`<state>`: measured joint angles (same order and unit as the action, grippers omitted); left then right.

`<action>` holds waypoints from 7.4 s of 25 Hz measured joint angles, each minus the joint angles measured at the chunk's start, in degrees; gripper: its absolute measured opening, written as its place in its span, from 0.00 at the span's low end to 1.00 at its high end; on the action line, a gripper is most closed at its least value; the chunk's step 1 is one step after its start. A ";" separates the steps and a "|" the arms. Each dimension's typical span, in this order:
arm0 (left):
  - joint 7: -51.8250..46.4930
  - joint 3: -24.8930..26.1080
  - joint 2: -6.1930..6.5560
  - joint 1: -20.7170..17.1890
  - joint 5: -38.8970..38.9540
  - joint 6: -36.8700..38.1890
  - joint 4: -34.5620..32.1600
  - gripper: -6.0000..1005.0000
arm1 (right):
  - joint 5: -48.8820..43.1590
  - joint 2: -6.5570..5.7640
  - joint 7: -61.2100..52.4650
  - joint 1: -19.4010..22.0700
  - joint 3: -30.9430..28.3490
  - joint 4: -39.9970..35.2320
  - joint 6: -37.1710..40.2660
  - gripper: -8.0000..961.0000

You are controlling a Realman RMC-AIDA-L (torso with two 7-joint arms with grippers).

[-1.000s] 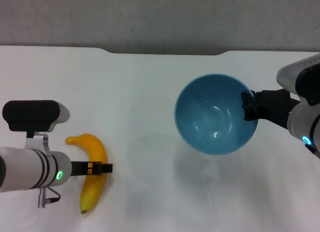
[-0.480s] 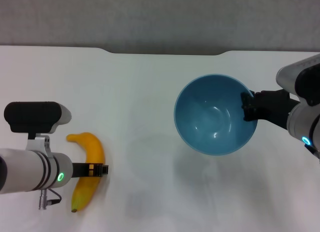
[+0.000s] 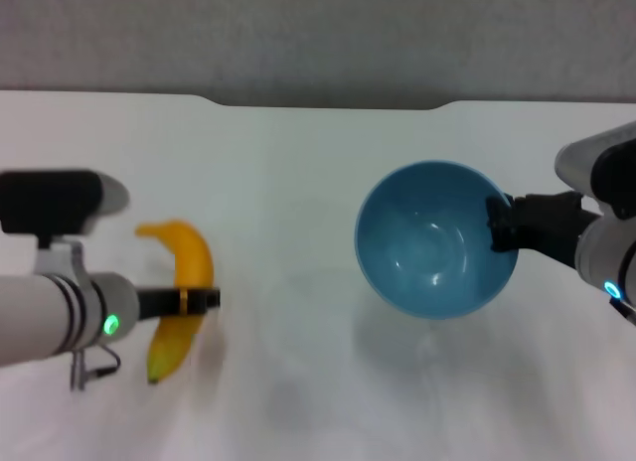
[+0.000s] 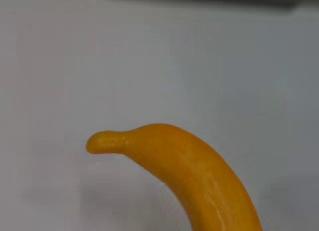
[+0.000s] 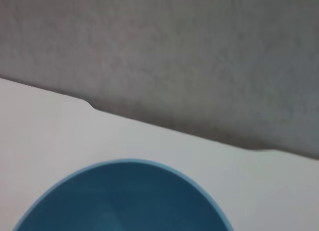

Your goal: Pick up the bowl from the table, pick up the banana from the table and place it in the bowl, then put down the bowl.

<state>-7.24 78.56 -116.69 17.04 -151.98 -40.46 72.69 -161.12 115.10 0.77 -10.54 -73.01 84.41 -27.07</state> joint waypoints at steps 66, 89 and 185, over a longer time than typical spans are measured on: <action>76.52 -5.84 -0.28 -7.56 75.06 13.65 3.62 0.55 | 44.44 -0.23 25.84 -17.84 -6.45 -19.64 -9.99 0.05; 80.85 -4.62 -0.07 -8.61 75.51 15.76 4.69 0.83 | 41.20 -0.33 25.96 -18.74 -10.96 -20.27 -14.01 0.05; 82.39 9.69 -0.11 -17.82 72.39 17.15 4.18 0.91 | 24.80 -0.17 22.49 -16.54 -19.30 -13.71 -27.61 0.69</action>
<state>75.15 88.25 -116.80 -0.78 -79.59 -23.31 76.87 -136.32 114.93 23.26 -27.09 -92.31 70.70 -54.67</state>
